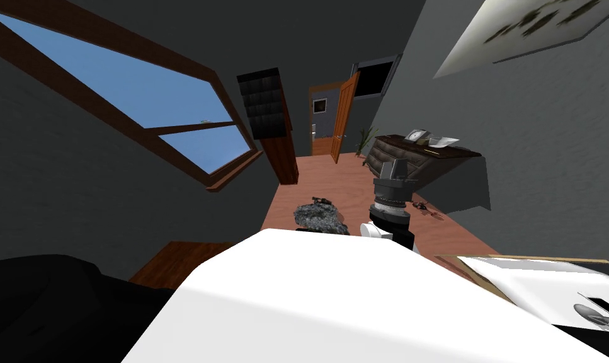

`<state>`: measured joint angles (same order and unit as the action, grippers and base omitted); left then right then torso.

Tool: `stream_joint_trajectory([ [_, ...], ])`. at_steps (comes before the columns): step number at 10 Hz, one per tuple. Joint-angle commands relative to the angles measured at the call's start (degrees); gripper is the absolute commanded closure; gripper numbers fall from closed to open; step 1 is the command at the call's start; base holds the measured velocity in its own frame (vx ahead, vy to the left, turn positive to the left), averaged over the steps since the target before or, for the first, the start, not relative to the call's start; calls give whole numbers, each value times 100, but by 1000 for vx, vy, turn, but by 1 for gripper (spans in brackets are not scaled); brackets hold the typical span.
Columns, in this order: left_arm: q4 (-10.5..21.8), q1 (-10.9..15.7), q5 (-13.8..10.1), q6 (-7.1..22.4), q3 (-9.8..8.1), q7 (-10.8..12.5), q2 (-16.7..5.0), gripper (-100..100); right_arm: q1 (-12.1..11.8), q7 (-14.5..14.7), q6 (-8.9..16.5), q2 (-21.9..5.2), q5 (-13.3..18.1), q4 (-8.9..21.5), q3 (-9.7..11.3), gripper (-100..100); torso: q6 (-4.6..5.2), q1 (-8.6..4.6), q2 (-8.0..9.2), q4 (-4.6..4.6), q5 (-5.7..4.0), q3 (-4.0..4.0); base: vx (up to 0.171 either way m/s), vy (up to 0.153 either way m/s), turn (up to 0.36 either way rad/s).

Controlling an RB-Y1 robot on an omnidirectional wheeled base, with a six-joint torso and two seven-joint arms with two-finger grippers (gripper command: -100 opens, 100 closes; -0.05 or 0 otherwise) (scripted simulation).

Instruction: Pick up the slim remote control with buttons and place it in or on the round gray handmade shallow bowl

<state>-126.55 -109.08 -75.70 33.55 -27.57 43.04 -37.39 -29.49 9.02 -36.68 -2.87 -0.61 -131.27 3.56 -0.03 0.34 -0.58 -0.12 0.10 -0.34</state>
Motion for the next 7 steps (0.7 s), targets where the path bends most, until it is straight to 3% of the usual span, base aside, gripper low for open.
stream_joint_trajectory([
  [1,88,-25,-171,141,154,102,-64,-100,0,0,0,0,0,0,0,0,0,0,0,0,0,0,190,85,-9],
  [3,135,76,-244,216,359,171,-111,-100,0,0,0,0,0,0,0,0,0,0,-8,-3,-1,-5,171,114,21],
  [4,98,32,-207,195,274,167,-97,-100,0,0,0,0,0,0,0,0,1,10,-4,-1,2,-3,66,60,-12],
  [5,99,39,-210,207,284,182,-102,0,1,0,0,0,0,0,0,0,1,-10,25,4,-2,12,4,13,-13],
  [6,287,244,-112,200,417,118,-47,-100,2,0,0,1,0,0,1,0,-1,-28,49,10,-7,27,2,6,-6],
  [7,382,347,-64,197,485,87,-19,-100,2,0,0,1,0,0,1,0,-2,-35,60,14,-8,35,0,0,0],
])
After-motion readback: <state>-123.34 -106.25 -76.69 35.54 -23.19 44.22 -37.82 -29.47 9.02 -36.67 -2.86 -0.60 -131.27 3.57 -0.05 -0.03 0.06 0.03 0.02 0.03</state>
